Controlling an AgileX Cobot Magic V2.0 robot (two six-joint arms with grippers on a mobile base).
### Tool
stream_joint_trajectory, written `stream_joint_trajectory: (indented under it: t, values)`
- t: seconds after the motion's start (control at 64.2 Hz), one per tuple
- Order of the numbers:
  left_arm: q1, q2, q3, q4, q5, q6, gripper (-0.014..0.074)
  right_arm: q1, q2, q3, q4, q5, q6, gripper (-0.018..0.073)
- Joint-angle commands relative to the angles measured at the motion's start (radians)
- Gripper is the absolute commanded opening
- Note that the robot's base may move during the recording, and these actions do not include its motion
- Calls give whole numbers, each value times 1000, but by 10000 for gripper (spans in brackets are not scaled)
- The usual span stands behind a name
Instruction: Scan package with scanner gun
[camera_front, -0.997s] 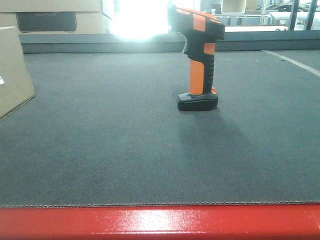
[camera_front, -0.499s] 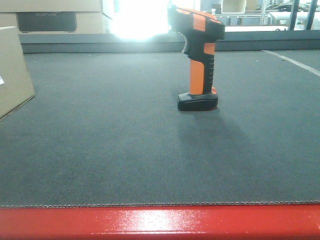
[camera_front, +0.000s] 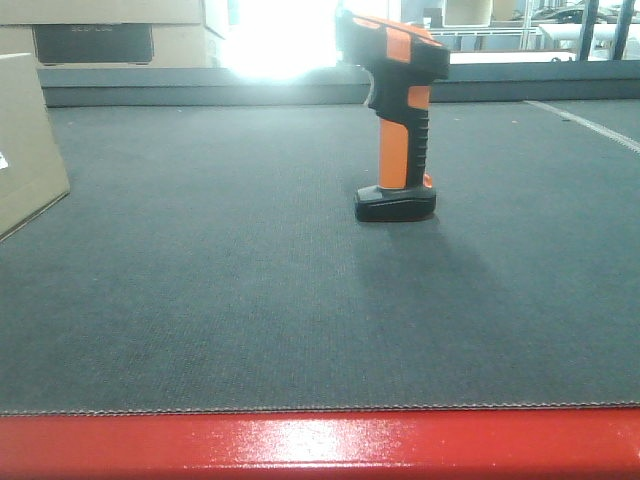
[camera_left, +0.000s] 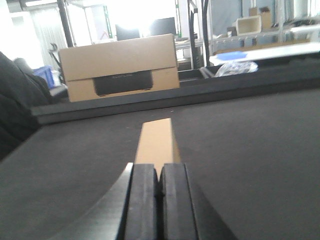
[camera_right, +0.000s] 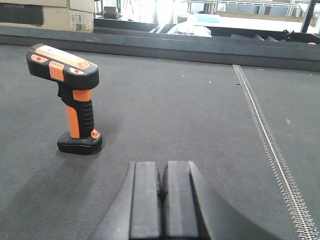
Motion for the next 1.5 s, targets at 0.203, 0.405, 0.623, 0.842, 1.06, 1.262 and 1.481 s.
stream_joint_trajectory:
  t: [0.203, 0.405, 0.623, 0.842, 1.06, 1.262, 1.481]
  values:
    - [-5, -136, 189, 184, -128, -341, -111, -3, -4, 0, 3, -15, -7, -158]
    - [-5, -179, 315, 158, -225, -341, -111, -3, -4, 0, 3, -15, -7, -158]
    - [-5, -179, 315, 156, -193, -341, -111, -3, -4, 0, 3, -15, -7, -158]
    - [-5, -179, 315, 156, -193, -341, -111, -3, -4, 0, 3, -15, -7, -158]
    - [-5, -179, 315, 156, -193, -341, -111, -3, -4, 0, 3, -15, -7, -158]
    - [-5, -179, 315, 156, -193, -341, -111, -3, -4, 0, 3, -15, -7, -158]
    - [-5, -179, 315, 156, -193, -341, -111, -12, -6, 3, -15, -40, -5, -158]
